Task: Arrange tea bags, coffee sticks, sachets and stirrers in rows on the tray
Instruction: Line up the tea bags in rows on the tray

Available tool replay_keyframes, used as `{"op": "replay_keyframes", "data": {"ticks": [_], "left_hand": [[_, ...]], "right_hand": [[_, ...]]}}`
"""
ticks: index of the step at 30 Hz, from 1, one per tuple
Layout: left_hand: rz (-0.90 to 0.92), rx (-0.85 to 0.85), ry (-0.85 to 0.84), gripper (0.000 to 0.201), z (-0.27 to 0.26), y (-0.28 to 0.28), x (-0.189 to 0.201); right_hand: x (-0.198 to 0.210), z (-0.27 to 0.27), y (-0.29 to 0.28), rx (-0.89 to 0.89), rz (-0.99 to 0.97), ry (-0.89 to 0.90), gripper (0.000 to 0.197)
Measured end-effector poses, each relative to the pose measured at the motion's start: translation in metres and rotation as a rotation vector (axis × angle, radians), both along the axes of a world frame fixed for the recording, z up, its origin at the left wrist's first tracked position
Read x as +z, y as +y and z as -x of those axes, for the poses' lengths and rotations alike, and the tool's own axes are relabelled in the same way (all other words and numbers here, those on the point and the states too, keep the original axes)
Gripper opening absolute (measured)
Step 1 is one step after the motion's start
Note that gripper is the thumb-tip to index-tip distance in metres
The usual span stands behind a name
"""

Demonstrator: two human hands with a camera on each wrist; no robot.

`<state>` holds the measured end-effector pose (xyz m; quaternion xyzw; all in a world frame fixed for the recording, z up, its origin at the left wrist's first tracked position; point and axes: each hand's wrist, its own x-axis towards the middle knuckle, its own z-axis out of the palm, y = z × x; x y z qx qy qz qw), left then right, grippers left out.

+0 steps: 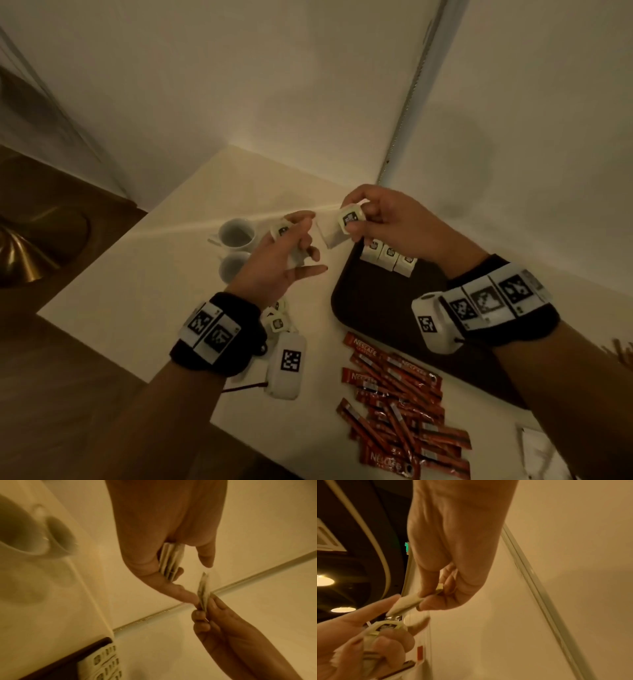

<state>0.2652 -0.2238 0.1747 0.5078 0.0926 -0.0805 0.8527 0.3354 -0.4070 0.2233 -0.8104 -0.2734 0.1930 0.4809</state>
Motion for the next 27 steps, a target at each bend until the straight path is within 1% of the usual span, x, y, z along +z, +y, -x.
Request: {"op": "replay_keyframes", "data": {"ticks": [1, 3, 6, 8, 10, 13, 15, 20, 23, 24, 27], "left_hand": [[-0.032, -0.014, -0.048, 0.027, -0.006, -0.006, 0.007], [-0.081, -0.024, -0.126, 0.025, -0.017, -0.017, 0.016], [-0.039, 0.017, -0.156, 0.004, -0.026, -0.032, 0.021], [-0.013, 0.035, -0.149, 0.009, -0.03, -0.042, 0.02], [-0.008, 0.017, -0.141, 0.009, -0.032, -0.051, 0.016], [0.017, 0.002, -0.125, 0.011, -0.034, -0.062, 0.012], [0.054, 0.015, -0.099, 0.012, -0.036, -0.066, 0.012], [0.147, 0.04, -0.085, 0.015, -0.047, -0.066, 0.014], [0.191, 0.054, -0.098, 0.018, -0.052, -0.065, 0.015], [0.203, 0.061, -0.101, 0.017, -0.054, -0.064, 0.015], [0.223, 0.07, -0.121, 0.016, -0.057, -0.066, 0.015]], "right_hand": [[0.008, -0.004, -0.002, -0.01, 0.042, -0.063, 0.015], [0.024, -0.01, -0.006, -0.034, 0.109, -0.18, 0.015], [0.041, -0.016, -0.01, -0.075, 0.166, -0.338, 0.017], [0.05, -0.02, -0.013, -0.127, 0.141, -0.379, 0.018], [0.059, -0.023, -0.015, -0.161, 0.121, -0.406, 0.015], [0.064, -0.025, -0.015, -0.155, 0.17, -0.464, 0.014], [0.064, -0.027, -0.015, -0.153, 0.201, -0.501, 0.018], [0.062, -0.035, -0.021, -0.176, 0.267, -0.608, 0.038], [0.063, -0.036, -0.025, -0.194, 0.306, -0.617, 0.045], [0.063, -0.036, -0.026, -0.198, 0.286, -0.604, 0.042], [0.062, -0.036, -0.028, -0.199, 0.214, -0.569, 0.022]]}}
